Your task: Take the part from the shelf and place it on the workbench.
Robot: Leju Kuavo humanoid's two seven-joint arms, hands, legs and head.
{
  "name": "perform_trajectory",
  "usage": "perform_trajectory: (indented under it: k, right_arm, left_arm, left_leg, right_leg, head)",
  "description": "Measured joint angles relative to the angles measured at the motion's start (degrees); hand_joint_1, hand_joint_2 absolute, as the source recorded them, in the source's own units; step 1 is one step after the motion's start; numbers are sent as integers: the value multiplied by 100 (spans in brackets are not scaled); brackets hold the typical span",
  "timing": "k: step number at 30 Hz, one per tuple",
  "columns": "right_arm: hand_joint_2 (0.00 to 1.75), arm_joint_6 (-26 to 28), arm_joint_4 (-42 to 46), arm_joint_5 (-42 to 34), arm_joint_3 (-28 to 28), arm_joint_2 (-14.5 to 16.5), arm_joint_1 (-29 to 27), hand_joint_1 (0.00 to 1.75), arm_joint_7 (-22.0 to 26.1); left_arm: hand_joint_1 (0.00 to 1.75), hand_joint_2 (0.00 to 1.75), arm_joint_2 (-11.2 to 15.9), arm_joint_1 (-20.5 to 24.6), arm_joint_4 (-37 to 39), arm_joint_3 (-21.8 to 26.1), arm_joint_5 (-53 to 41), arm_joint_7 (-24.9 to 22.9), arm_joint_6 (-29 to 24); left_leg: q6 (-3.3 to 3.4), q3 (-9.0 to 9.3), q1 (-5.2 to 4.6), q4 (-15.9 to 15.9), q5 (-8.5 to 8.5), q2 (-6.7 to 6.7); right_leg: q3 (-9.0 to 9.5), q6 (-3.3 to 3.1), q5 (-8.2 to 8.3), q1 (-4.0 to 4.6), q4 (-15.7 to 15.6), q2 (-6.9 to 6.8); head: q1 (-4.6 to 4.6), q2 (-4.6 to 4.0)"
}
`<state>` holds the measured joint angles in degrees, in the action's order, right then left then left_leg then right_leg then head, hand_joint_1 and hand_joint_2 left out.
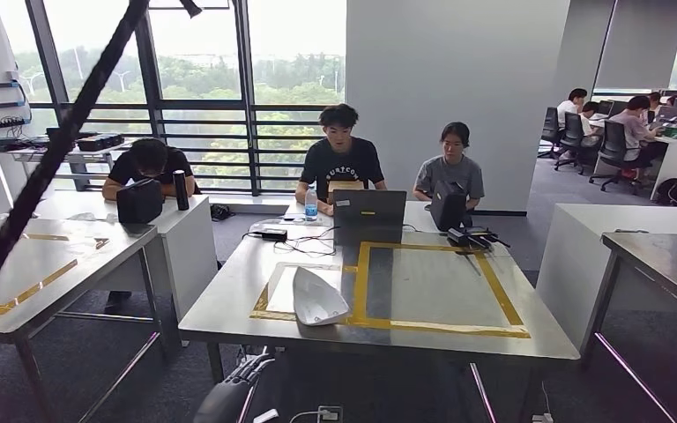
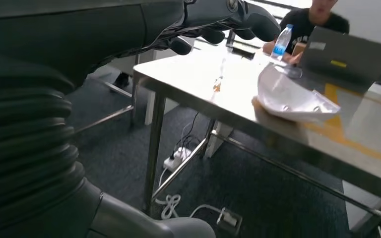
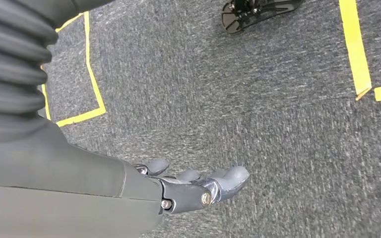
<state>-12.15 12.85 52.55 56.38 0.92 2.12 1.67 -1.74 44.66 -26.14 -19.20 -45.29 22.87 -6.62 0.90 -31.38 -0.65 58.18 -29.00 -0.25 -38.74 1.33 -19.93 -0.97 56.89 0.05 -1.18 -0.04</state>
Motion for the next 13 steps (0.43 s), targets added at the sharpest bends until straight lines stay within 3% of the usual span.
perform_trajectory:
  k: [7, 11, 12, 13]
  right_arm:
    - [175, 154, 130, -674, -696, -5, -130, 0, -12]
    - [0, 267, 207, -1182, -1192, -8, -238, 0, -43]
    - [0, 295, 227, -1302, -1323, -8, -267, 0, -52]
    - [0, 309, 235, -1363, -1381, -9, -281, 0, -57]
  left_arm:
    - [0, 175, 13, -687, 48, 225, 585, -285, 81]
    - [0, 175, 19, -1189, 63, 376, 1019, -511, 142]
    - [0, 131, 20, -1326, 67, 413, 1122, -561, 154]
    - [0, 116, 21, -1392, 68, 430, 1168, -585, 157]
  left_leg:
    - [-2, -6, 1, 0, -2, -1]
    - [-8, -5, 1, 0, -7, 0]
    - [-9, -5, 1, -1, -8, 0]
    - [-9, -6, 1, -1, -8, 0]
  right_leg:
    - [-3, -1, -4, -1, 1, -1]
    - [-5, -2, -10, 0, 2, 2]
    - [-6, -2, -11, 0, 2, 2]
    - [-7, -2, -12, 0, 2, 1]
  head:
    - [0, 0]
    - [0, 0]
    - [0, 0]
    - [0, 0]
